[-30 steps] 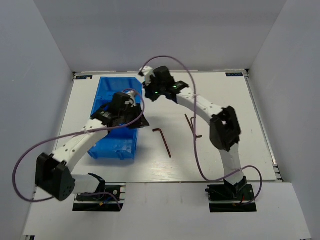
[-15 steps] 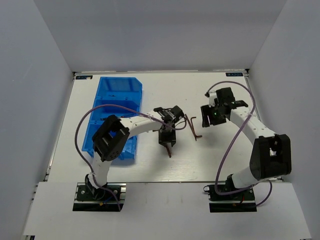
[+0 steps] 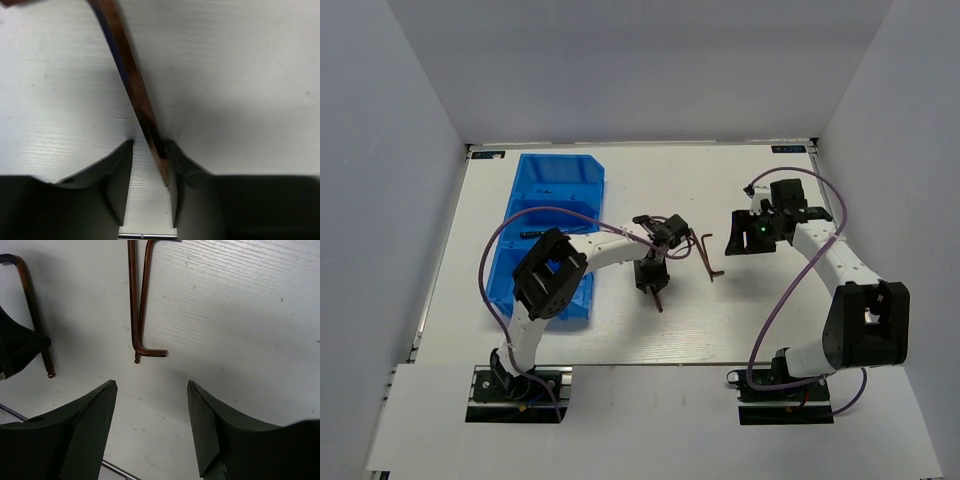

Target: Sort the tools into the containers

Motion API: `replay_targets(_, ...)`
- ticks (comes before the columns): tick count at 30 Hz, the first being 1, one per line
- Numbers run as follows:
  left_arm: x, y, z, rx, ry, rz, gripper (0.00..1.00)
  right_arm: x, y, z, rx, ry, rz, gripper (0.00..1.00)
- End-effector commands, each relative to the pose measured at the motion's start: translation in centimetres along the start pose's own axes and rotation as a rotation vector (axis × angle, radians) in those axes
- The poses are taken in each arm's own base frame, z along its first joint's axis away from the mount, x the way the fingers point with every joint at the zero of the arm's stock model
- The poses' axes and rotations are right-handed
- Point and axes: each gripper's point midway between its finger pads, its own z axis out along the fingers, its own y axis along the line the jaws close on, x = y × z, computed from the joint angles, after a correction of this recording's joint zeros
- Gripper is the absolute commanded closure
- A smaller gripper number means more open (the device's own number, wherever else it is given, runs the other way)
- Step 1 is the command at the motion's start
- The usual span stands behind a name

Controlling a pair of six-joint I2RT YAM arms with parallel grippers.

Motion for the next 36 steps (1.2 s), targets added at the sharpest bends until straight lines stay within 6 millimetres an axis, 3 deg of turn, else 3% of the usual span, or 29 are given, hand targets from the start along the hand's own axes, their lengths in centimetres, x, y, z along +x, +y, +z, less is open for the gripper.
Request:
replay_targets(1,1.3,3.2,3.4,-0.123,0.011,-0.024,0.56,-0.9,0.9,-0.5,-0.057,-0.041,0.008,0.36)
replay_targets(4,1.6,3.3,3.8,-0.125,0.024,-0.023,0.98,-0.9,1.1,-0.6,-0.069,-0.041,0.008,0.37)
replay_targets(5,1.3,2.8,3.6,-0.114,0.015,-0.036,1.0,-0.8,1.2,-0.7,-0.071,-0.043,0.002,0.37)
replay_targets(9,-1.6,0.8,-1.8,0.007,-0.123,-0.112,1.0,-1.1,1.4,-0.9,-0.084,-0.058,-0.031,0.38)
replay_targets(10,-2.7,0.7,-5.2,0.064,-0.185,-0.156,1.0,-1.1,1.4,-0.9,-0.084,-0.061,-0.035,0.38)
replay_targets(12,-4.1,2.5,-8.6,0.046,-0.282,-0.271,1.0,-1.3,1.3,-0.9,-0.085,-0.069,-0.042,0.38)
replay_targets(13,-4.5,4.0,-11.8,0.068,-0.344,-0.319,1.0,-1.2,1.5,-0.8,-0.093,-0.066,-0.036,0.38)
replay_targets(15,-5.0,6.4,-14.3,0.087,-0.397,-0.481,1.0,-1.4,1.5,-0.7,-0.101,-0.072,-0.038,0.38)
replay_targets(17,-4.0,10.2,-15.1,0.041,-0.457,-0.582,1.0,-1.6,1.6,-0.5,-0.112,-0.076,-0.031,0.4)
replay_targets(18,-4.1,11.7,-17.3,0.109,-0.492,-0.717,1.0,-1.5,1.7,-0.4,-0.117,-0.072,-0.023,0.4)
replay_targets(22,-1.3,16.6,-16.0,0.088,-0.491,-0.886,1.0,-1.8,2.0,-0.1,-0.131,-0.079,-0.014,0.4)
replay_targets(26,-0.1,19.4,-14.5,0.031,-0.483,-0.996,1.0,-1.9,2.2,0.0,-0.147,-0.075,-0.015,0.41)
replay_targets(31,-1.3,21.9,-13.3,-0.029,-0.545,-1.072,1.0,-1.3,2.5,0.4,-0.165,-0.05,-0.123,0.32)
replay_targets(36,-3.2,22.7,-12.7,-0.088,-0.559,-1.1,1.0,0.0,0.7,2.4,-0.094,0.009,-0.217,0.31)
